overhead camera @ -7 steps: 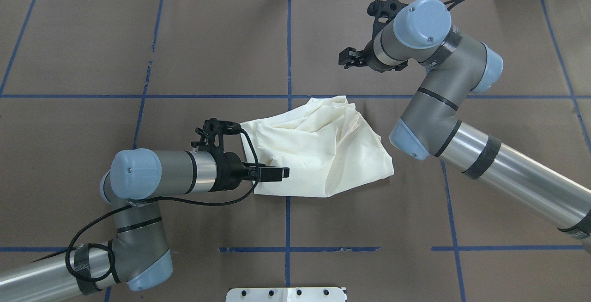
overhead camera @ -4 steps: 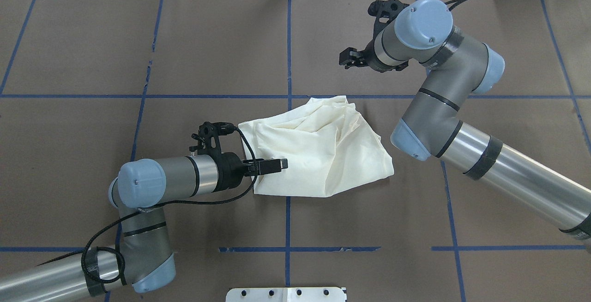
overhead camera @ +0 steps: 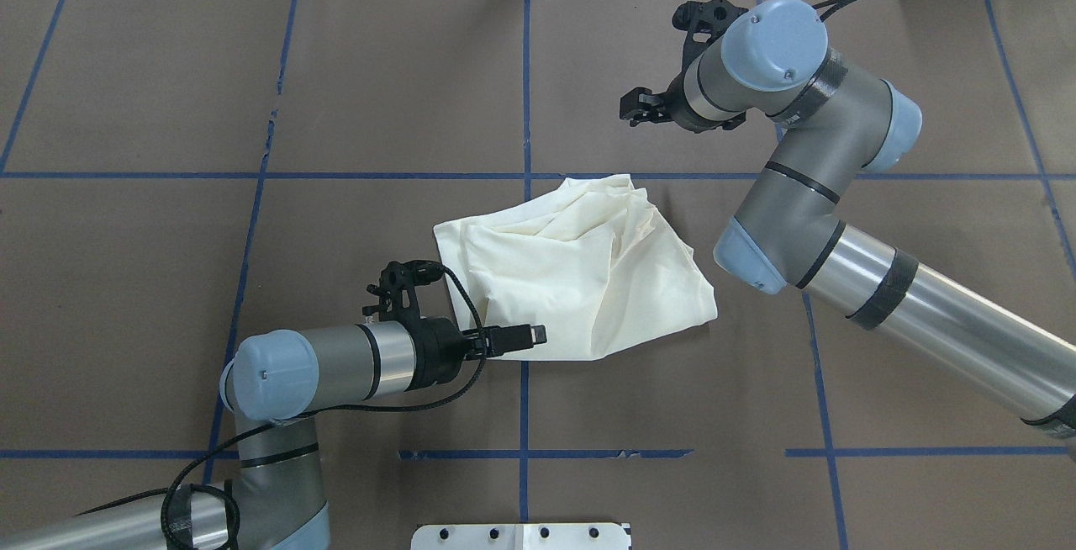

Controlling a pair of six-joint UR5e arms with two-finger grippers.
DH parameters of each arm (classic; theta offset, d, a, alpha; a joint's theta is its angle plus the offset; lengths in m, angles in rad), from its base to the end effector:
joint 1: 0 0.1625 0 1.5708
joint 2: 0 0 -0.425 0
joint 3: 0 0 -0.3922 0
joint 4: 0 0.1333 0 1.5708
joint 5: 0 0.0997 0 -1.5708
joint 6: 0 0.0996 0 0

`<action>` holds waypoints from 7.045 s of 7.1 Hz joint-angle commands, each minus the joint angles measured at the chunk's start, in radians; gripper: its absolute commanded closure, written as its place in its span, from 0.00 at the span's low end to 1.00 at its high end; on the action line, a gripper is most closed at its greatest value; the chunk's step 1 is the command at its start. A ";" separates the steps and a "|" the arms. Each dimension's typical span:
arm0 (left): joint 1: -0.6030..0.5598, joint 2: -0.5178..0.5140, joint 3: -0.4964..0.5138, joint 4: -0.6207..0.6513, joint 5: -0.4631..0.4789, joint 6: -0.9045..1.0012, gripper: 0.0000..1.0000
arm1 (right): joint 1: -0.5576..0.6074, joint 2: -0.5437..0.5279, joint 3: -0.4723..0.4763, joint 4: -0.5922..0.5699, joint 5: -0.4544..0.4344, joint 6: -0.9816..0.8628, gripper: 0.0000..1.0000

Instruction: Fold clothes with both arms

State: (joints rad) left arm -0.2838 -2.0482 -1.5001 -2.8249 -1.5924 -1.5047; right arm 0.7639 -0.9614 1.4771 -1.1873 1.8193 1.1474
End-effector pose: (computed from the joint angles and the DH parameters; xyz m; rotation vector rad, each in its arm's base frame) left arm 0.5831 -0.3067 0.2766 0.2733 1.6403 -0.1472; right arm -0.4462 -0.5781 0.2996 0.3089 -0.8721 0.2042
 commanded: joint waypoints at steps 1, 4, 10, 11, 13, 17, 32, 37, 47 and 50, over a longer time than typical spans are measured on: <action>0.037 0.009 0.001 -0.085 -0.008 -0.003 0.00 | 0.000 0.000 0.000 0.000 0.000 0.003 0.00; 0.058 0.019 -0.005 -0.114 -0.065 0.014 0.00 | 0.000 -0.003 0.000 0.000 -0.002 0.003 0.00; -0.040 0.082 -0.100 -0.064 -0.081 -0.068 0.00 | -0.002 -0.007 0.000 0.002 -0.002 0.006 0.00; -0.047 0.082 -0.088 -0.051 -0.054 -0.080 0.00 | -0.002 -0.007 0.000 0.002 -0.002 0.009 0.00; -0.104 0.079 -0.077 0.028 -0.021 -0.136 0.10 | -0.002 -0.010 0.011 0.002 -0.005 0.012 0.00; -0.143 -0.009 0.062 0.111 -0.020 -0.129 0.13 | -0.003 -0.022 0.025 0.002 -0.006 0.014 0.00; -0.400 0.022 0.161 0.102 -0.166 0.238 0.01 | -0.006 -0.026 0.026 0.002 -0.006 0.012 0.00; -0.338 0.020 0.048 0.097 -0.233 -0.050 0.00 | -0.006 -0.026 0.028 0.002 -0.005 0.014 0.00; -0.178 0.151 -0.037 0.082 -0.147 -0.100 0.00 | -0.009 -0.028 0.028 0.002 -0.005 0.015 0.00; -0.205 0.181 -0.054 0.093 -0.152 0.036 0.00 | -0.011 -0.028 0.028 0.002 -0.006 0.015 0.00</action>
State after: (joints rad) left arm -0.4749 -1.8777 -1.5454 -2.7382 -1.7413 -1.5216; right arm 0.7541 -0.9894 1.5048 -1.1858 1.8137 1.1628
